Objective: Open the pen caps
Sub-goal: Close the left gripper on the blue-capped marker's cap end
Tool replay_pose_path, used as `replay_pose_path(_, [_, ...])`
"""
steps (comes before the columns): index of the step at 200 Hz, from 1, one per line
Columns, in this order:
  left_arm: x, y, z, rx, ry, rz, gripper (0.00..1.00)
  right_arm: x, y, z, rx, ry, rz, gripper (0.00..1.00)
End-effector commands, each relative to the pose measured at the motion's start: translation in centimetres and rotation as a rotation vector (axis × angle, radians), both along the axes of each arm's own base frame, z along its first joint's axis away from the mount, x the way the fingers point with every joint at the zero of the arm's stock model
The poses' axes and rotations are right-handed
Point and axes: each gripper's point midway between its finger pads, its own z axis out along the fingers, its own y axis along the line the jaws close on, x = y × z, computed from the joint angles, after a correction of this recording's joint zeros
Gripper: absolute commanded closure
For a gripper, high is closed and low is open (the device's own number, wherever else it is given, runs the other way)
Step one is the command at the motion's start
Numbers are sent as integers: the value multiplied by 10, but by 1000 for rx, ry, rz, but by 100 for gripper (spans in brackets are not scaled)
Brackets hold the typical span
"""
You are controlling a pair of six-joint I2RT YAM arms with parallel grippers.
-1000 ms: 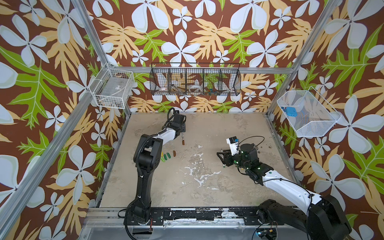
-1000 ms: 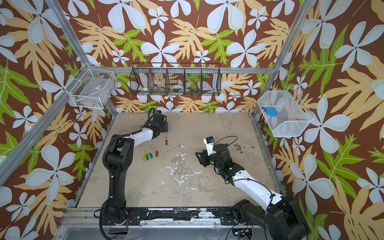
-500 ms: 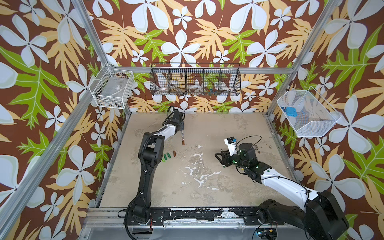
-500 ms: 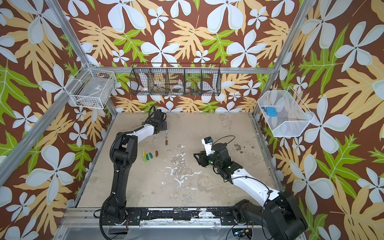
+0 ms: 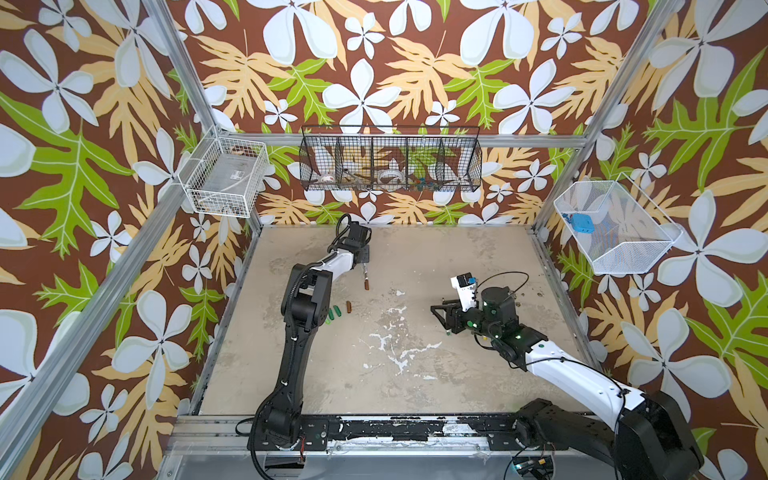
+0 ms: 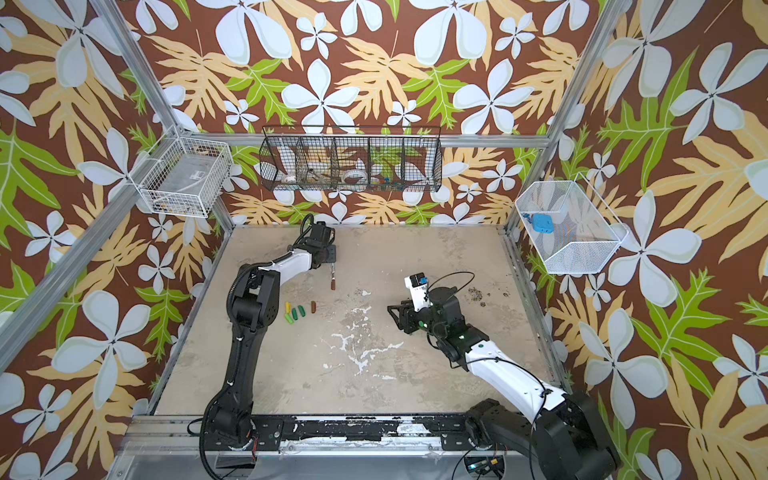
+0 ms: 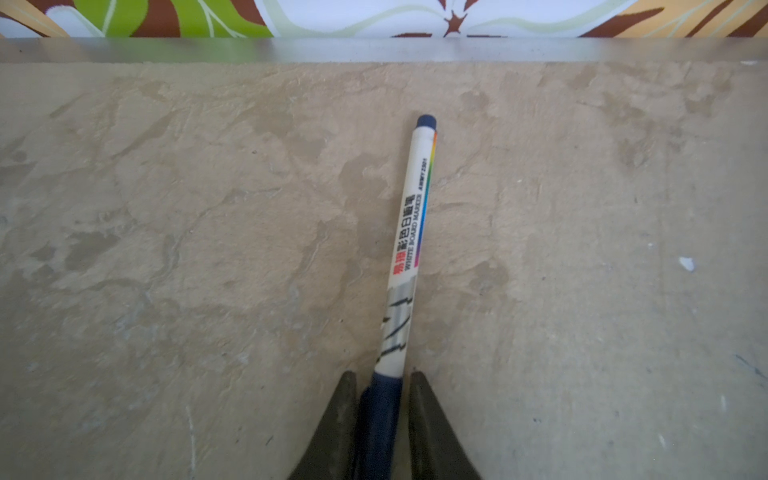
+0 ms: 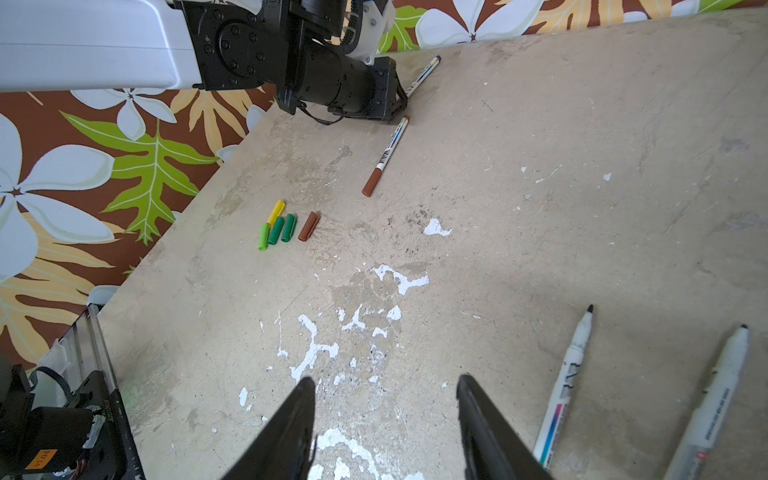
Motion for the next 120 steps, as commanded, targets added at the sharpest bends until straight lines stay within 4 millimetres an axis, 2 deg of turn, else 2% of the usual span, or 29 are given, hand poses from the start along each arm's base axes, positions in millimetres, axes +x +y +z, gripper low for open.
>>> replay_pose_path(1, [-15,4,-22,10,77,6,78,3,-1,5,-3,-18,-8,45])
replay_pose_path(18, [-18,4,-21,-1,75,10,83,3,-1,6,-6,-22,-10,45])
replay_pose_path(30, [-20,2,-19,-12,66,6,89,4,-2,7,-9,-25,-12,45])
replay_pose_path(55, [-22,2,0,-34,26,12,94,4,-3,7,-12,-35,-17,45])
replay_pose_path(66, [-23,2,14,-40,-1,18,94,4,-4,9,-15,-42,-19,45])
replay_pose_path(91, [-31,-5,62,-67,-93,8,94,3,-4,9,-18,-53,-17,45])
replay_pose_path(106, [-43,-12,92,-81,-138,-4,94,2,-3,12,-7,-66,-8,45])
replay_pose_path(120, [-63,-18,111,-98,-176,-9,94,-1,-2,18,7,-85,5,44])
